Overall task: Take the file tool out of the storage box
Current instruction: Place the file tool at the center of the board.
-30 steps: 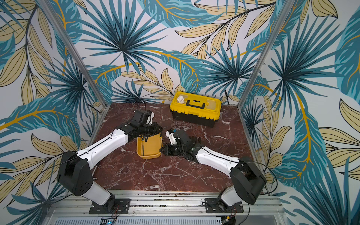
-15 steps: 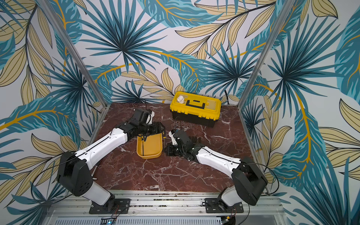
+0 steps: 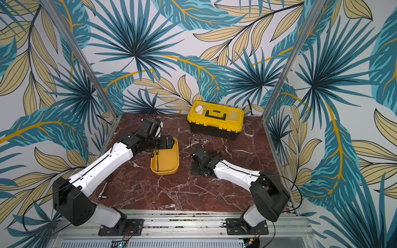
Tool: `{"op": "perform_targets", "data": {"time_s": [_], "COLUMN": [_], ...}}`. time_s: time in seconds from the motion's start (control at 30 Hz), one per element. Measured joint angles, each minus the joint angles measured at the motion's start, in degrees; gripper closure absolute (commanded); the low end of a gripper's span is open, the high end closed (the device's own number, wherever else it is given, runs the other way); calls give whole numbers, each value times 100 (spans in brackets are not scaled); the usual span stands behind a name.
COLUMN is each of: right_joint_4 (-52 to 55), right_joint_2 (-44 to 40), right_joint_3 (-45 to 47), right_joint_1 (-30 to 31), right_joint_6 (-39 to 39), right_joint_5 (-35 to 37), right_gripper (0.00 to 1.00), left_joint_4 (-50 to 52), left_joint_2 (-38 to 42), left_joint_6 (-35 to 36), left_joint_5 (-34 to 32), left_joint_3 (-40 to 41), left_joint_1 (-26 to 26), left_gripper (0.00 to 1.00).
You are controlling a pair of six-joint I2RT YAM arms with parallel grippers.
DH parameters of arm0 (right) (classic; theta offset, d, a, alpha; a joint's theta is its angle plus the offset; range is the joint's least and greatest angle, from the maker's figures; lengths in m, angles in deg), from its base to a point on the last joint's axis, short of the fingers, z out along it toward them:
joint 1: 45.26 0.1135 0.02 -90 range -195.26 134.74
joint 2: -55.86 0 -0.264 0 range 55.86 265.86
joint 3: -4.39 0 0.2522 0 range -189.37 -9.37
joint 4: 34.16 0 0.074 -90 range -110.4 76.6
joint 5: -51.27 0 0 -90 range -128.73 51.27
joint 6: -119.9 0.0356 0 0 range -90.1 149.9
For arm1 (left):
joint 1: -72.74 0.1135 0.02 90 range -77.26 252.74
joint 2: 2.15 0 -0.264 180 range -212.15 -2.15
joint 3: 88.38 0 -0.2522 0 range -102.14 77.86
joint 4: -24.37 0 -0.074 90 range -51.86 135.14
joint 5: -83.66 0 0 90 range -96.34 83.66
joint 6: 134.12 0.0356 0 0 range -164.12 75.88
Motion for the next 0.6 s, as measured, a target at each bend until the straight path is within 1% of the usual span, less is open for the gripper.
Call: {"op": "perform_targets", "data": {"time_s": [0.23,0.6], "right_joint_4": [125,164], "right_joint_2": [260,531], "right_joint_3": [0,0], "right_joint_1": [-245,-476], "right_joint_6": [-20,-155], "right_joint_5": [299,374], "right_gripper": [99,99], "left_joint_4": [96,92], "left_joint_2": [28,28], "left_joint_6": [11,4], "left_joint_5": [-146,-321], "left_joint_3": [63,264], "left_joint_1": [0,0], "left_gripper": [0,0]}}
